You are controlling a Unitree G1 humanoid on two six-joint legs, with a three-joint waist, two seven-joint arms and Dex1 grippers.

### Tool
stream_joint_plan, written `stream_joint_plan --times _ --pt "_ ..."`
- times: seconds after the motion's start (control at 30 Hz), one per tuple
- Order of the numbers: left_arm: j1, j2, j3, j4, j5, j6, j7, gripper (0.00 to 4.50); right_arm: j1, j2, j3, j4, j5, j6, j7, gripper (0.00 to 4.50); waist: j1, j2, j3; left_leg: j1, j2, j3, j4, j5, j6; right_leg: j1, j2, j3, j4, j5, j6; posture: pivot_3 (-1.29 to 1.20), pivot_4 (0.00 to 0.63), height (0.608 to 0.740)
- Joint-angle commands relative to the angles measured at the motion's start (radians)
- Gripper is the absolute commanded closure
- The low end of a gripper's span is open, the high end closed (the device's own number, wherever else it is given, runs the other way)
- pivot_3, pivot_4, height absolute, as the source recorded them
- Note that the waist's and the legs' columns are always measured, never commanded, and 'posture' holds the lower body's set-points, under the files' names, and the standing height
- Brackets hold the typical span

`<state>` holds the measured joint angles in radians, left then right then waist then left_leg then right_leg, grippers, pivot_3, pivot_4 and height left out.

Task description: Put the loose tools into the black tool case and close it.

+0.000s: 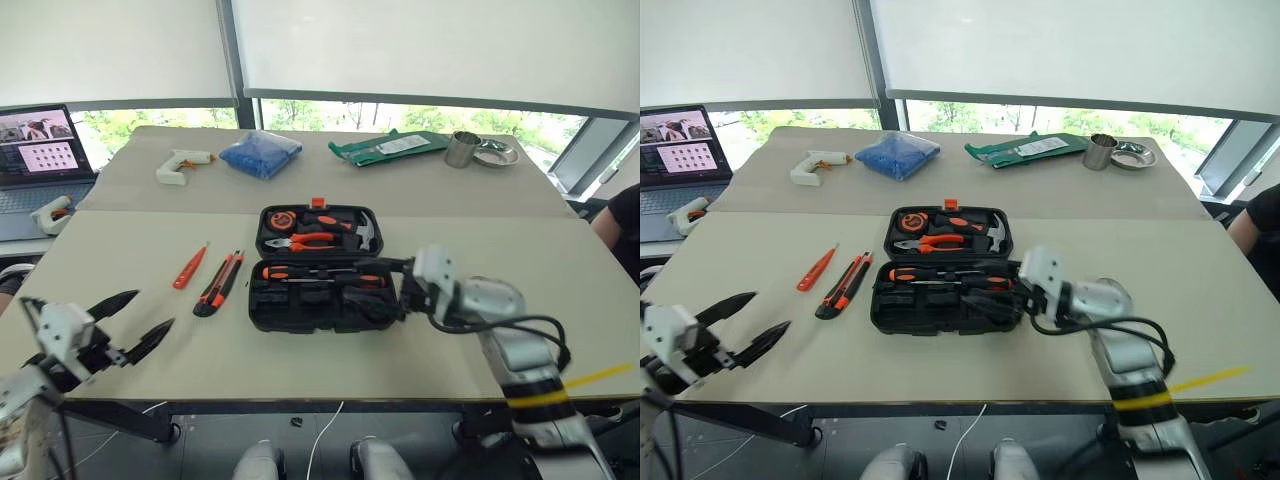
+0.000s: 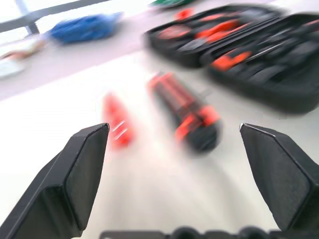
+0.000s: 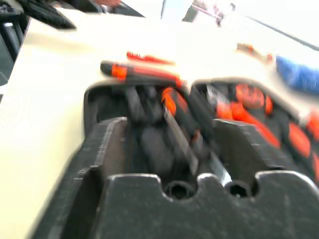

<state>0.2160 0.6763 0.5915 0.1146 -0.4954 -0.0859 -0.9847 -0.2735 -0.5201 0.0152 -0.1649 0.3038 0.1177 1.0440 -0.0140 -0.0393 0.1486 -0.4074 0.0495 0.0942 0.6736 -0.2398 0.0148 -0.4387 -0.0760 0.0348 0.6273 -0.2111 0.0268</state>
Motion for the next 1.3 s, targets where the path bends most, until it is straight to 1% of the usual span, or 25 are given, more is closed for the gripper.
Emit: stream_joint_plan --times 0.03,0.07,0.1,0.17,0.23,0.3,0.43,0.57,0.6,0.67,0.77,0.87,1.03,1.1,1.13,1.17,1.2,1.23,1.3 --pt "0.044 0.005 0.134 0.032 -0.015 -0.018 0.082 0.00 0.118 -0.052 -0.084 -0.130 0.062 -0.048 0.016 0.07 -0.001 -0.002 0.000 0.000 0.000 0.000 0.000 0.000 0.000 0.000 0.000 0.000 -0.001 0.000 0.000 0.00 0.150 0.740" --pt "0.061 0.007 0.151 0.038 -0.009 0.003 0.108 0.00 0.157 -0.048 -0.103 -0.145 0.085 -0.080 0.026 0.07 0.000 -0.003 0.000 0.001 0.000 0.000 0.001 0.000 0.000 0.001 0.000 0.000 -0.001 -0.001 0.000 0.00 0.150 0.740" --pt "0.072 0.010 0.158 0.041 -0.005 0.024 0.125 0.00 0.184 -0.047 -0.119 -0.164 0.119 -0.065 0.022 0.07 0.000 -0.004 0.000 0.002 0.001 0.000 0.001 0.000 0.000 0.002 0.000 -0.001 -0.001 -0.002 -0.002 0.00 0.150 0.740" --pt "0.074 0.015 0.156 0.030 -0.013 0.055 0.137 0.00 0.207 -0.035 -0.153 -0.199 0.188 0.017 -0.035 0.07 0.000 -0.005 0.000 0.003 0.001 0.000 0.001 0.000 0.000 0.003 0.000 -0.001 -0.001 -0.006 -0.002 0.00 0.150 0.740" --pt "0.041 0.026 0.139 -0.012 -0.046 0.113 0.150 0.00 0.212 -0.042 -0.157 -0.217 0.199 0.037 -0.052 0.07 0.000 -0.005 0.000 0.003 0.002 0.000 0.001 0.000 -0.001 0.002 0.000 0.000 0.000 -0.006 -0.002 0.00 0.150 0.740" --pt "-0.033 0.061 0.091 -0.049 -0.063 0.222 0.186 0.00 0.196 -0.055 -0.152 -0.237 0.198 0.053 -0.068 0.07 0.005 -0.006 0.000 0.003 0.002 -0.001 0.002 -0.003 -0.007 0.001 -0.001 0.000 0.001 -0.005 0.000 0.00 0.150 0.740" --pt "-0.221 0.141 -0.016 -0.066 -0.049 0.523 0.341 0.00 0.133 -0.090 -0.128 -0.274 0.203 0.098 -0.081 0.07 0.019 -0.007 0.001 0.003 0.002 -0.001 0.003 -0.002 -0.010 -0.001 -0.001 -0.006 0.000 -0.002 -0.001 0.00 0.150 0.740" --pt "-0.469 0.176 -0.175 -0.021 -0.039 0.792 0.419 0.00 0.053 -0.106 -0.121 -0.271 0.197 0.122 -0.106 0.07 0.018 -0.007 0.001 0.002 0.001 -0.001 0.003 0.001 -0.011 0.002 0.000 -0.006 0.001 -0.001 0.000 0.00 0.150 0.740" --pt "-0.532 0.174 -0.224 0.009 -0.022 0.849 0.428 0.00 0.033 -0.111 -0.119 -0.264 0.187 0.124 -0.115 0.07 0.018 -0.008 0.001 0.002 0.001 -0.001 0.003 0.006 -0.005 0.003 0.000 -0.006 0.001 -0.001 0.000 0.00 0.150 0.740" --pt "-0.638 0.164 -0.322 0.079 0.024 0.873 0.405 0.00 -0.001 -0.119 -0.114 -0.247 0.170 0.127 -0.125 0.07 0.017 -0.008 0.001 0.002 0.000 -0.001 0.002 0.008 -0.003 0.003 0.002 -0.006 0.001 0.003 0.003 0.00 0.150 0.740" --pt "-0.740 0.149 -0.413 0.180 0.082 0.884 0.392 0.00 -0.025 -0.128 -0.106 -0.240 0.163 0.134 -0.126 0.07 0.008 -0.008 0.001 0.000 0.000 -0.002 0.001 0.007 -0.004 0.002 0.002 -0.006 0.000 0.004 0.000 0.00 0.150 0.740" --pt "-0.793 0.135 -0.458 0.260 0.121 0.854 0.372 0.00 -0.036 -0.131 -0.100 -0.249 0.164 0.145 -0.136 0.07 -0.001 -0.008 0.001 -0.003 0.000 -0.003 0.001 0.003 -0.003 0.000 0.003 -0.005 0.000 0.002 0.000 0.00 0.150 0.740" --pt "-0.873 0.103 -0.519 0.401 0.200 0.798 0.355 0.00 -0.049 -0.140 -0.099 -0.271 0.151 0.159 -0.157 0.07 0.003 -0.008 0.001 -0.007 -0.001 -0.004 0.002 0.002 -0.001 -0.001 0.003 -0.006 -0.001 0.001 0.001 0.00 0.150 0.740" --pt "-0.896 0.080 -0.531 0.436 0.199 0.807 0.321 0.53 -0.058 -0.143 -0.099 -0.268 0.153 0.162 -0.159 0.00 0.004 -0.008 0.001 -0.007 -0.001 -0.004 0.003 0.002 -0.001 -0.001 0.002 -0.006 -0.001 0.001 0.001 0.00 0.150 0.740" --pt "-0.902 0.073 -0.538 0.449 0.201 0.812 0.305 0.67 -0.061 -0.144 -0.098 -0.267 0.154 0.163 -0.161 0.00 0.004 -0.008 0.001 -0.007 -0.002 -0.004 0.004 0.002 -0.001 0.000 0.002 -0.006 0.000 0.002 0.001 0.00 0.150 0.740" --pt "-0.905 0.064 -0.546 0.466 0.208 0.811 0.293 0.99 -0.064 -0.146 -0.097 -0.266 0.154 0.163 -0.160 0.00 0.005 -0.008 0.001 -0.007 -0.002 -0.004 0.004 0.002 -0.001 0.000 0.001 -0.006 0.000 0.002 0.002 0.00 0.150 0.740" --pt "-0.908 0.058 -0.553 0.482 0.218 0.808 0.286 1.48 -0.067 -0.147 -0.096 -0.265 0.155 0.164 -0.160 0.00 0.007 -0.008 0.001 -0.006 -0.002 -0.004 0.005 0.002 -0.001 0.001 0.001 -0.006 0.000 0.002 0.002 0.00 0.150 0.740" --pt "-0.908 0.053 -0.555 0.492 0.224 0.809 0.280 1.74 -0.069 -0.149 -0.096 -0.266 0.156 0.165 -0.159 0.00 0.009 -0.008 0.001 -0.006 -0.002 -0.004 0.006 0.002 -0.001 0.001 0.001 -0.006 0.000 0.002 0.002 0.00 0.150 0.740" --pt "-0.903 0.048 -0.561 0.499 0.235 0.817 0.266 2.55 -0.071 -0.151 -0.097 -0.267 0.158 0.167 -0.156 0.00 0.011 -0.008 0.001 -0.004 -0.002 -0.004 0.006 0.002 -0.001 0.003 0.001 -0.006 0.000 0.002 0.002 0.00 0.150 0.740"
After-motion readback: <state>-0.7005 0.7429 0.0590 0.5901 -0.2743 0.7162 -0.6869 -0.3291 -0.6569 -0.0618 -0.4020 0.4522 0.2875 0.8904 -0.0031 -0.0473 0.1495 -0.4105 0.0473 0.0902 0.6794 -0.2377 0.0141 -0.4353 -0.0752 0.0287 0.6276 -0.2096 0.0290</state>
